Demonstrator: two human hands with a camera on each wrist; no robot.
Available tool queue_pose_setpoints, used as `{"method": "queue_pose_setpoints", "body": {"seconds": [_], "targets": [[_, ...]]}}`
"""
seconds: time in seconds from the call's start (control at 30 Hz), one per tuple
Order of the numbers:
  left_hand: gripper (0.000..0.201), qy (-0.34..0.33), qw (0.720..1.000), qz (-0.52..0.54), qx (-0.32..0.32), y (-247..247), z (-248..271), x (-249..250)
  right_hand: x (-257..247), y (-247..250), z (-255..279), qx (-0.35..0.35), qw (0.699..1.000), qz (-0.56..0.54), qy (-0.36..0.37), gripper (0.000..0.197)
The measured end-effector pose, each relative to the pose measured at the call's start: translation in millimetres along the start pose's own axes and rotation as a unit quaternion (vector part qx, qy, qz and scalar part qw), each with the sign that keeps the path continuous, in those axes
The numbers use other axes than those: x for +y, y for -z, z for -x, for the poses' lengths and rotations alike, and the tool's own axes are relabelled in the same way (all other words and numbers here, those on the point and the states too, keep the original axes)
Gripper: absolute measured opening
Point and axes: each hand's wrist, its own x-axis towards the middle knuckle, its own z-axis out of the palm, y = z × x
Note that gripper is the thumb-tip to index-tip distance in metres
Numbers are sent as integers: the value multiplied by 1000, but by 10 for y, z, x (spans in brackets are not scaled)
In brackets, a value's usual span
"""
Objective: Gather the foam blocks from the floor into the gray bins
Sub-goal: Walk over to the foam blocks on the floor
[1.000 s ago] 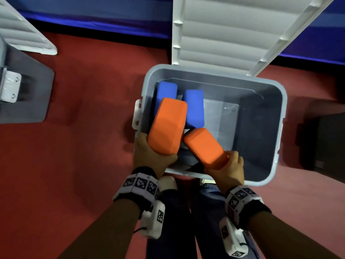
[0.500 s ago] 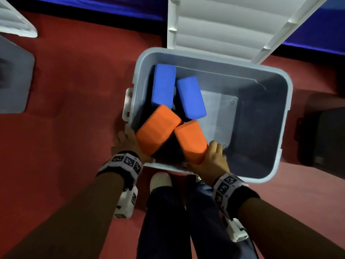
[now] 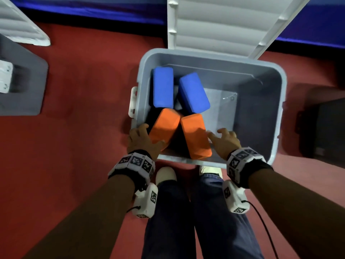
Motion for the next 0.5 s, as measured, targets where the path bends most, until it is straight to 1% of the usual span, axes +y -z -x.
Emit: {"method": "queue_pose_setpoints", "body": {"seconds": [0.03,0.07,0.1,0.13,0.2,0.23,0.33,0.43,0.5], "targets": [[69,-5,1000,3,-5,62,87,35,45,51,138,18,1000,-7,-8,60],[68,-12,1000,6,-9,120,169,68,93,99,263,22,1000,-7,-8,53],[67,-20,1000,9,-11,191,251,114,148,129,372,20,999,-36,-7,47],[67,-29,999,12,-12,272,338,170,197,159,515,6,999,-42,8,43],[67,-47,999,17,-18,448,518,330,241,248,810,-12,995,-103,-9,38],[63,-51,998,18,-21,522,592,421,248,289,955,-14,995,-99,3,38],[48,-91,994,42,-36,738,873,701,279,343,1380,14,986,-166,19,35],[43,-145,986,60,-62,768,1160,925,374,394,1719,17,969,-243,30,18],[43,-172,981,45,-78,706,1418,1049,547,441,1934,21,959,-282,32,14]]}}
